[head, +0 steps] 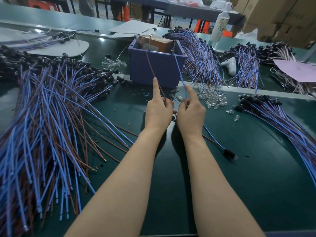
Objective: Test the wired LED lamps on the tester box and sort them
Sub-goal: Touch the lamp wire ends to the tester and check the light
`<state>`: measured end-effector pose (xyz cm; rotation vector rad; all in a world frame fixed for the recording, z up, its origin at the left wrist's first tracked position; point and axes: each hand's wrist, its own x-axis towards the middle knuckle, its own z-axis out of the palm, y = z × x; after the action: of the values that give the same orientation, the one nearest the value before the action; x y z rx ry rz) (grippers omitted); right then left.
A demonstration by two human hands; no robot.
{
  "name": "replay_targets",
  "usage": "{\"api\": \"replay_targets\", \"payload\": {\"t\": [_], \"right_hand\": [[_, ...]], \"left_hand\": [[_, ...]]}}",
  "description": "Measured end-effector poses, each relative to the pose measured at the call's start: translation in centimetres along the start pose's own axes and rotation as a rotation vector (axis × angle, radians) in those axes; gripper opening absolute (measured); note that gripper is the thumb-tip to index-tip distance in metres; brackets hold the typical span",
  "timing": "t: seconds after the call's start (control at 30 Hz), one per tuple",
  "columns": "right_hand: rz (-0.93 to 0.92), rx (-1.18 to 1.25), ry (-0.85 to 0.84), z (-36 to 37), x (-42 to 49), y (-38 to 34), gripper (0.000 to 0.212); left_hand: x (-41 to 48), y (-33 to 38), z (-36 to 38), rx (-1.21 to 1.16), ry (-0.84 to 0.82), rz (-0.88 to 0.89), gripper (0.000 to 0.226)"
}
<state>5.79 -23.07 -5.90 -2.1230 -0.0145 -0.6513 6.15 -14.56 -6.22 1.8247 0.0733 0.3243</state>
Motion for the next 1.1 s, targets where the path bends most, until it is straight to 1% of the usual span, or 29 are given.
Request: {"api": "replay_targets", "payload": {"t": [0.43, 0.7, 1.1], "right_hand": [[-0.006, 0.000, 0.012, 0.00, -0.08, 0.05, 0.044], [-0.010, -0.011, 0.001, -0.05, -0.02, 0.04, 0.044], [-0.034, 0.001, 0.006, -0.02, -0.07, 0.02, 0.045]], "left_hand": [[0.61, -0.19, 0.14, -0.013, 0.013, -0.002, 0.077], [0.86, -0.16, 0.07, -0.043, 0.007, -0.039, 0.078], [0.67, 0.00, -0.09, -0.077, -0.002, -0.031, 0.077]]}}
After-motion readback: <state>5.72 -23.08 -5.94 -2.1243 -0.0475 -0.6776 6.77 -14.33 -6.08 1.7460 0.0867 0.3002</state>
